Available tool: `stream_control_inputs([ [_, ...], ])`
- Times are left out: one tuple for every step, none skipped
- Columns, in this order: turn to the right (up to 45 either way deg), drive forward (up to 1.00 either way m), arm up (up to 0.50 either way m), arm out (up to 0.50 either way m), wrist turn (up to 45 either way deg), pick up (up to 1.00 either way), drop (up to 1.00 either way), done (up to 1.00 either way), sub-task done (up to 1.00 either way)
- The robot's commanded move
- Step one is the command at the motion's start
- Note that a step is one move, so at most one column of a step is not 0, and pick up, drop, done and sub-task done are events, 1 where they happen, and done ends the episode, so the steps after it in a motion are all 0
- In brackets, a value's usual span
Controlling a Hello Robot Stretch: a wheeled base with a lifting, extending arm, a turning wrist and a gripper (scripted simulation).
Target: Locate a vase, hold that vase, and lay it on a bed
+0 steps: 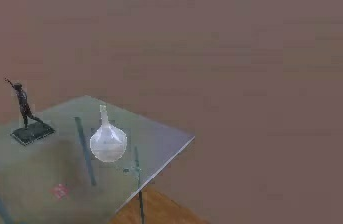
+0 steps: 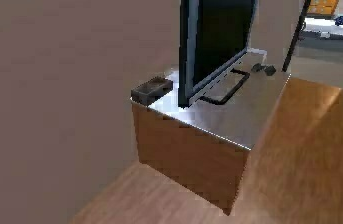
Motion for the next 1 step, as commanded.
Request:
stream_control_inputs([
  [-45.0, 0.0, 0.0, 0.0, 0.0, 0.0, 0.0, 0.0, 0.0],
])
